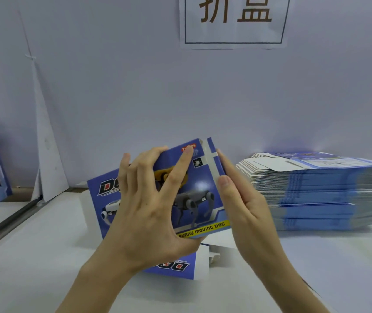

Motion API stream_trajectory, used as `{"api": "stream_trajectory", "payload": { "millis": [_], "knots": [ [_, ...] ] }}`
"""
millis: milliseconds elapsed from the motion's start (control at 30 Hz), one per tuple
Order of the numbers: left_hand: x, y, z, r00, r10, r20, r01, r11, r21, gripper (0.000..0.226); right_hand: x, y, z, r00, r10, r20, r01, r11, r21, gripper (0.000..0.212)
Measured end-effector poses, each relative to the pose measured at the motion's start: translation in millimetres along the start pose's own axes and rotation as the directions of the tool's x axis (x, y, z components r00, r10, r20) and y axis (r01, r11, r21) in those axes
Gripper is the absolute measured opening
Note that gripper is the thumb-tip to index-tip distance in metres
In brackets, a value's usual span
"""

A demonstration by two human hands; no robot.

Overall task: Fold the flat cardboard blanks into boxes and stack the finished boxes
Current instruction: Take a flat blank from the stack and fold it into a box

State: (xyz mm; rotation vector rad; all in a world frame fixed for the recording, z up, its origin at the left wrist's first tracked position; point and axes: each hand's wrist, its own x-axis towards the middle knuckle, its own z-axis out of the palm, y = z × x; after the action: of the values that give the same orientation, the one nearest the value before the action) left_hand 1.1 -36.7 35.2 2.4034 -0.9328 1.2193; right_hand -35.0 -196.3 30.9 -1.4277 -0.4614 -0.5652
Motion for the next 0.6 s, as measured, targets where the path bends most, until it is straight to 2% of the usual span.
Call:
{"api": "stream_trajectory", "payload": {
  "millis": [233,367,467,600],
  "knots": [
    [-2,3,5,0.999,-0.017,0.029,0.018,0.999,-0.032,0.122,1,6,-4,0.999,0.02,-0.03,-0.021,0.999,-0.036,0.04],
    [-3,10,10,0.999,-0.04,0.016,0.041,0.997,-0.061,0.117,4,7,-9,0.997,0.033,-0.063,-0.037,0.997,-0.065,0.032],
    [-3,12,12,0.998,-0.051,0.022,0.053,0.997,-0.06,0.117,4,8,-10,0.996,0.04,-0.084,-0.051,0.99,-0.13,0.037],
    [-4,12,13,0.998,-0.049,0.044,0.051,0.997,-0.061,0.116,4,8,-9,0.994,0.072,-0.084,-0.082,0.99,-0.112,0.041]
  ]
}}
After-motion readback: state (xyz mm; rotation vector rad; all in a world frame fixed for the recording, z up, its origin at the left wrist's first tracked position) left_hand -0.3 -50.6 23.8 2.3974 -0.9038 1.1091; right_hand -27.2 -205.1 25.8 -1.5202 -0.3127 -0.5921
